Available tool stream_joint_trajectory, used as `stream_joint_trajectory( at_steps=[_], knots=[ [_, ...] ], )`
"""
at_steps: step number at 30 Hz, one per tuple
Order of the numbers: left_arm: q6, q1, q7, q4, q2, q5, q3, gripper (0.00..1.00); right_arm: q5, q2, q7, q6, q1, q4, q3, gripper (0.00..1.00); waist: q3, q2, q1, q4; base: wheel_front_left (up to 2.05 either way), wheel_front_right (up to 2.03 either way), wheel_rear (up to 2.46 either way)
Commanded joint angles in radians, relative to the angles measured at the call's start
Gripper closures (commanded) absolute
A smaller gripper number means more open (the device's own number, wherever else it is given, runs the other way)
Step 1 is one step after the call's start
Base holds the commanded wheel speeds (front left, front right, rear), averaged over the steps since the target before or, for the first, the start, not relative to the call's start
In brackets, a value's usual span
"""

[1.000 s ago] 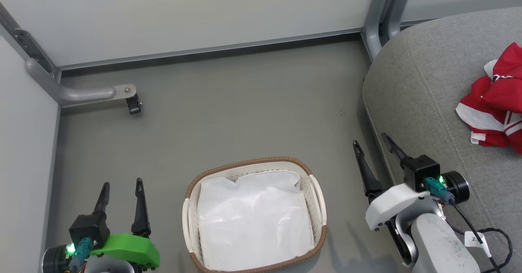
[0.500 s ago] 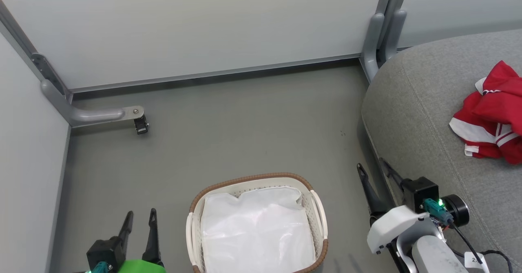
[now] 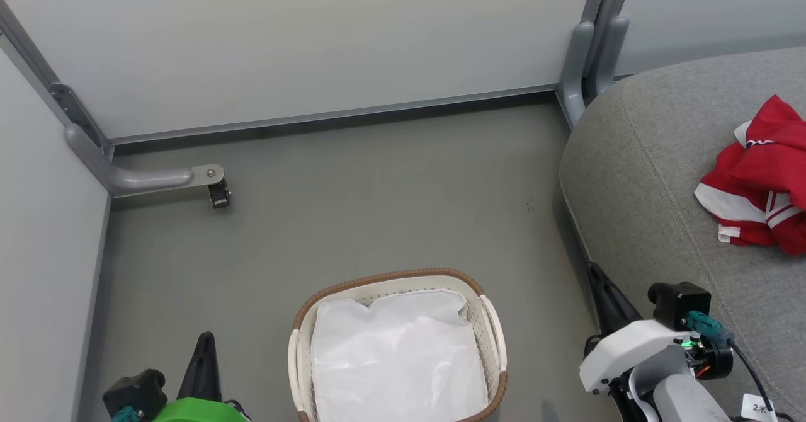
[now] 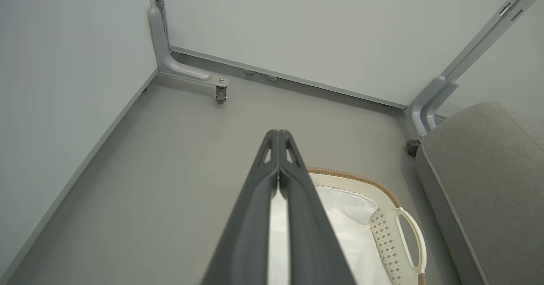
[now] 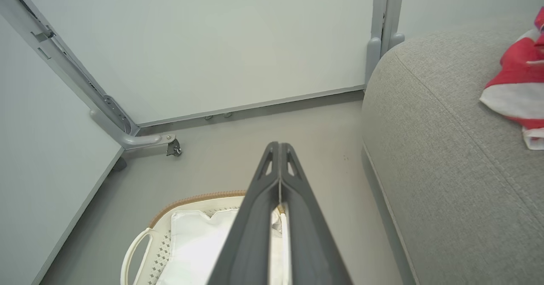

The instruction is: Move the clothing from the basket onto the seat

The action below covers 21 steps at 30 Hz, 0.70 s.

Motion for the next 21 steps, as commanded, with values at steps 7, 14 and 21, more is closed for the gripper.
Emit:
stream_joint_trajectory(
  at_steps=[7, 14, 21],
  knots=[
    [-0.007, -0.032, 0.033, -0.034, 0.003, -0.147, 0.016, 1.0, 0.154, -0.002, 0.035, 0.0, 0.001, -0.039, -0.029, 1.0, -0.003, 0.0, 0.0, 0.002, 0.0, 0.0, 0.0],
    [-0.01, -0.042, 0.061, -0.048, 0.003, -0.256, 0.027, 1.0, 0.271, -0.003, 0.065, 0.0, 0.007, -0.056, -0.049, 1.0, -0.005, 0.0, 0.0, 0.003, 0.0, 0.0, 0.0],
    [-0.013, -0.051, 0.088, -0.059, 0.004, -0.356, 0.037, 1.0, 0.377, -0.004, 0.091, 0.0, 0.013, -0.071, -0.066, 1.0, -0.008, 0.0, 0.0, 0.005, 0.0, 0.0, 0.0]
  ],
)
